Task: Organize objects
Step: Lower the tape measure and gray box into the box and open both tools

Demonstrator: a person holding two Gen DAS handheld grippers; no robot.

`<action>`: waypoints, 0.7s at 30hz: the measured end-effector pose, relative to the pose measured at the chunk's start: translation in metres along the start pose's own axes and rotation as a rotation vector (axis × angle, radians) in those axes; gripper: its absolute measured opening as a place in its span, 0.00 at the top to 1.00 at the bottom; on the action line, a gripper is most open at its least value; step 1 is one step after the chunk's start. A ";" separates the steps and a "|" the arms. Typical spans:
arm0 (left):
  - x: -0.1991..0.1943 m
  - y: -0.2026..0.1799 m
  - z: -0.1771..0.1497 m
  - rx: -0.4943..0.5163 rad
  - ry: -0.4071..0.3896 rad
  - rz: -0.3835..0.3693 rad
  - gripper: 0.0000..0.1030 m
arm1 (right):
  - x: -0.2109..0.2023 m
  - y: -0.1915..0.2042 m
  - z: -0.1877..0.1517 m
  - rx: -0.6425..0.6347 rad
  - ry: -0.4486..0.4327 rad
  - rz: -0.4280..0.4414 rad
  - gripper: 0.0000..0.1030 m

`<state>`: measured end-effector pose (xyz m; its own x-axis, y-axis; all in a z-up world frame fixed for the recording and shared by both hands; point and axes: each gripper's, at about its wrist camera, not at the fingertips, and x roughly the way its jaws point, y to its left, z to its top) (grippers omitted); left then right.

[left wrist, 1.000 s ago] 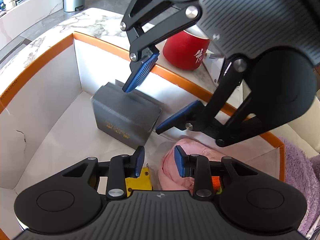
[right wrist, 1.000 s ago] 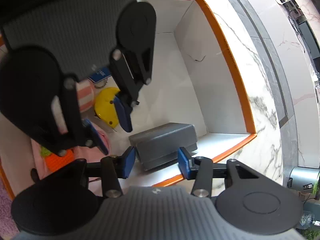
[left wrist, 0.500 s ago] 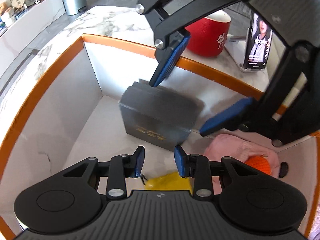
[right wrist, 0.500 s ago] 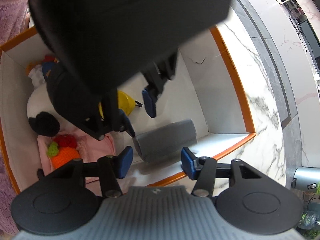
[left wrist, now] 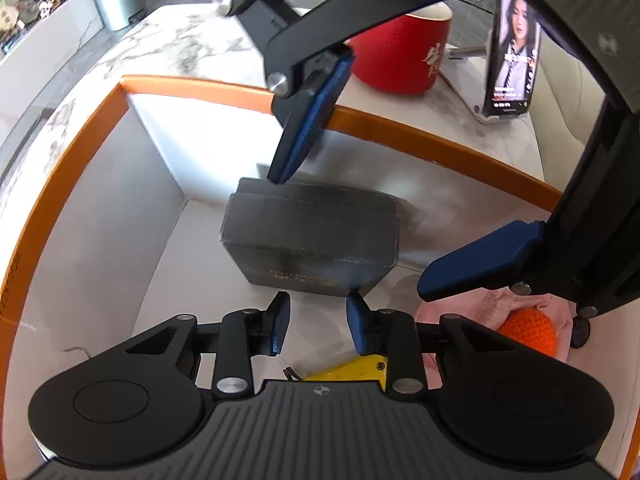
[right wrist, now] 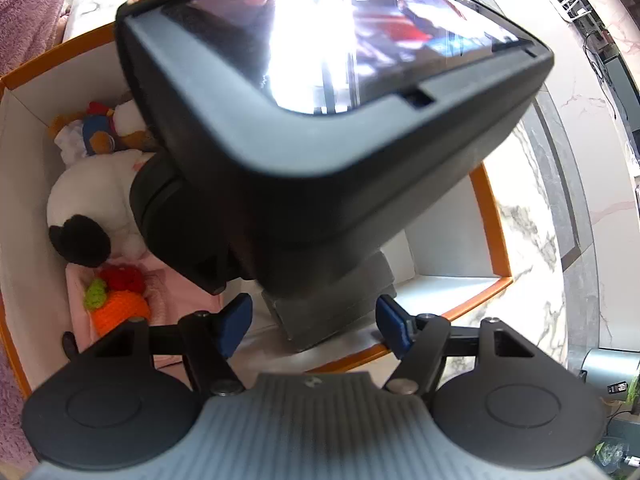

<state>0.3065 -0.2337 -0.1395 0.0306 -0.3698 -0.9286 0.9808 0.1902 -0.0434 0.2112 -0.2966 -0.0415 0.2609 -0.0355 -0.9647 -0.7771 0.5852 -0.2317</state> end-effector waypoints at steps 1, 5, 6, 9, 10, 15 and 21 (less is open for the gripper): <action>0.000 -0.001 0.000 0.007 0.001 -0.001 0.66 | 0.000 0.000 -0.001 0.004 0.000 0.005 0.33; 0.000 -0.001 -0.001 0.023 0.006 -0.011 0.65 | 0.004 -0.002 -0.003 0.059 0.005 0.068 0.34; -0.001 -0.001 -0.001 0.029 0.006 -0.006 0.64 | 0.005 -0.002 -0.004 0.060 0.006 0.064 0.32; -0.004 0.000 -0.004 0.036 -0.008 0.012 0.60 | 0.002 -0.002 -0.006 0.066 0.006 0.069 0.35; -0.007 0.001 -0.006 0.031 -0.017 0.018 0.58 | 0.001 -0.002 -0.008 0.069 0.003 0.074 0.36; -0.026 0.014 -0.013 -0.079 -0.021 0.025 0.56 | -0.011 -0.007 -0.015 0.061 -0.036 0.038 0.37; -0.039 0.026 -0.009 -0.183 -0.046 0.047 0.56 | -0.003 -0.011 -0.011 -0.046 -0.027 0.009 0.14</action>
<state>0.3286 -0.2058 -0.1079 0.0887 -0.3966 -0.9137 0.9268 0.3690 -0.0702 0.2120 -0.3119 -0.0372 0.2685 -0.0077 -0.9632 -0.8052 0.5471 -0.2288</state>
